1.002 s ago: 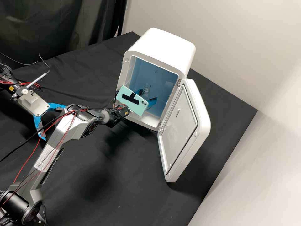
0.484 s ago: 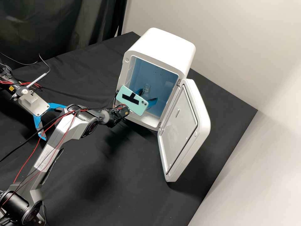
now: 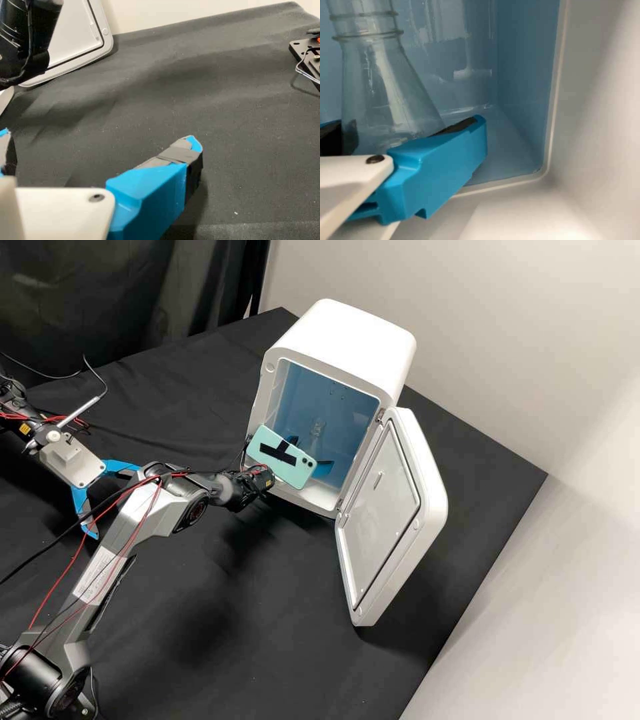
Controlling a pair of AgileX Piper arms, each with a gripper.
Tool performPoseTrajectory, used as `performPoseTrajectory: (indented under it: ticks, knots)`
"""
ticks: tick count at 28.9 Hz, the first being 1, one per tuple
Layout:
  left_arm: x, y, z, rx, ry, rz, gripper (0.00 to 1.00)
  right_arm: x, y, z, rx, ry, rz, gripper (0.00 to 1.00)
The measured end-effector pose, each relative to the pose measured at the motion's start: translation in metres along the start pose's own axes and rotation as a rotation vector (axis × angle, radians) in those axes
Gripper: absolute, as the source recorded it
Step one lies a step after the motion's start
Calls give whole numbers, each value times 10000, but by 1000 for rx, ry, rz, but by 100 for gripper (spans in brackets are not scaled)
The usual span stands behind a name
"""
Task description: Place the flask in the incubator
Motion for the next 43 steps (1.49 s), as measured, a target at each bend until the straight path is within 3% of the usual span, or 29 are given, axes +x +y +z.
performPoseTrajectory:
  ticks: [6, 11, 14, 21, 27, 43]
  knots:
    - [-30, 62, -66, 5, 15, 14, 100, 0, 0, 0, 0, 0, 0, 100]
    - [-125, 203, -221, 0, 62, 70, 100, 0, 0, 0, 0, 0, 0, 100]
    - [-155, 246, -253, -13, 71, 90, 100, 0, 0, 0, 0, 0, 0, 100]
    - [-163, 260, -232, 6, 50, 94, 100, 0, 0, 0, 0, 0, 0, 100]
    - [-163, 259, -238, 5, 53, 93, 100, 0, 0, 0, 0, 0, 0, 100]
    - [-215, 255, -515, -37, 167, 99, 100, 9, -56, 50, -2, -11, -12, 100]
